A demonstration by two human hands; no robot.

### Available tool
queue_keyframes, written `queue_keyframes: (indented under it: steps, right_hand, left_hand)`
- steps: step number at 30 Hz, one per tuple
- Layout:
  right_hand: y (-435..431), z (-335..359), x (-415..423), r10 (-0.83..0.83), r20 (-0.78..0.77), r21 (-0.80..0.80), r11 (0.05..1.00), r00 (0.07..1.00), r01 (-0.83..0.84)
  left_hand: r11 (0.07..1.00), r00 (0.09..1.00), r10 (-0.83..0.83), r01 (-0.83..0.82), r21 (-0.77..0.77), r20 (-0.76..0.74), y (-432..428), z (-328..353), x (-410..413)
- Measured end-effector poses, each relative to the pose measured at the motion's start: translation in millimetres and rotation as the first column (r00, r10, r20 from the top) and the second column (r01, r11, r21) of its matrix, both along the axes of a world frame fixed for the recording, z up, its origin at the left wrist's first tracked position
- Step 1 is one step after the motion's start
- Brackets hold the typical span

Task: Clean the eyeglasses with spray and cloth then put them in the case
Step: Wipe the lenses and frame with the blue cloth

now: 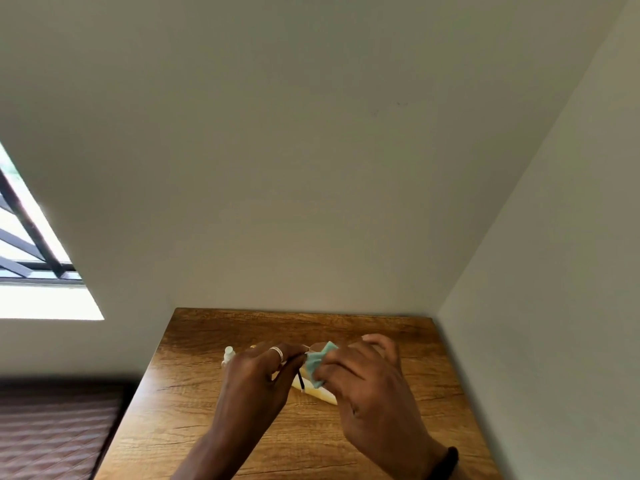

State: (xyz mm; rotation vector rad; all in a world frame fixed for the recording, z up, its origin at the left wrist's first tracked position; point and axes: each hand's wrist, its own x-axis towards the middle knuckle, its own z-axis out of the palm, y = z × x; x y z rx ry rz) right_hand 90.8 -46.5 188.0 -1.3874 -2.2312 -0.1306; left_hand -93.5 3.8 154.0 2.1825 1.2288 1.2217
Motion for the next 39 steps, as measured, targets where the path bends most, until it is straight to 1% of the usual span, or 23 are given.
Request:
queue_keyframes:
  steps: [3,7,10,13,15,18,21,23,26,28,30,32,33,36,38,39]
  right_hand:
    - [-0.9,3.3,12.8,-0.079,0.009,-0.004,0.997,0.997,0.079]
    - [10.7,13.2,10.5,-0.161,-0.061,0.049,0.985,0.985,0.164]
    - [13.7,14.3,-4.5,-0.129,-0.088,0.048,0.99,0.988,0.134]
    - [6.3,9.8,-13.1,-0.041,-0.022,0.016,0.999,0.999,0.041]
    - [1.2,5.9,-9.8,-0.018,0.015,-0.005,1.0,1.0,0.018]
    - [-0.2,6.1,1.0,-0.051,0.034,-0.025,0.998,0.998,0.052]
    - [8.8,14.7,5.4,-0.121,-0.01,-0.008,0.993,0.993,0.121]
    - [16.3,19.6,2.3,-0.129,-0.033,0.018,0.991,0.991,0.129]
    - [18.5,19.8,-8.7,-0.074,-0.034,0.011,0.997,0.997,0.074]
    - [12.5,16.0,-14.9,0.004,0.009,-0.001,1.0,1.0,-0.004]
    - [4.4,10.5,-14.7,0.091,0.064,-0.017,0.996,0.994,-0.09]
    - [-1.7,5.1,-7.0,0.11,0.076,-0.01,0.994,0.991,-0.109]
    - [-2.7,2.8,-0.7,0.08,0.052,0.009,0.997,0.995,-0.08]
    - [-0.7,4.0,22.9,-0.081,-0.062,0.115,0.989,0.995,0.088]
    - [0.2,14.8,38.4,-0.166,-0.217,0.157,0.967,0.962,0.202]
    - [0.4,21.4,44.4,-0.196,-0.299,0.153,0.956,0.934,0.25]
  left_hand:
    - [1.0,1.0,0.019,-0.019,-0.003,0.02,-1.5,0.8,-1.6]
    - [1.0,0.999,0.026,-0.027,0.001,0.044,-0.7,-0.5,-0.4]
    - [1.0,0.997,0.013,-0.014,0.011,0.077,1.6,0.7,1.6]
    - [1.0,0.996,0.018,-0.019,0.008,0.091,3.1,4.1,-0.7]
    - [1.0,0.996,0.012,-0.013,0.012,0.087,3.1,3.8,-3.5]
    - [1.0,0.996,0.01,-0.011,0.008,0.087,1.2,2.4,-5.5]
    - [1.0,0.997,0.003,-0.006,0.031,0.079,-1.2,5.0,-3.2]
    - [0.998,0.997,-0.008,0.004,0.057,0.079,-2.2,6.4,-0.5]
    - [0.998,0.997,-0.002,-0.003,0.064,0.074,-0.9,5.5,0.3]
    - [0.998,0.998,0.004,-0.007,0.058,0.061,0.1,4.4,-1.1]
    - [0.999,0.997,0.002,-0.006,0.048,0.078,0.4,3.2,-4.0]
    - [1.0,0.994,0.017,-0.02,0.023,0.111,-0.2,1.6,-7.6]
    - [0.999,0.992,0.034,-0.035,0.008,0.123,-0.6,0.5,-9.5]
    - [0.997,0.984,0.078,-0.076,-0.019,0.16,-2.0,0.1,-14.8]
    - [0.997,0.98,0.079,-0.079,-0.008,0.18,-3.2,3.2,-17.0]
    - [0.997,0.979,0.077,-0.079,0.002,0.191,-3.9,4.8,-18.2]
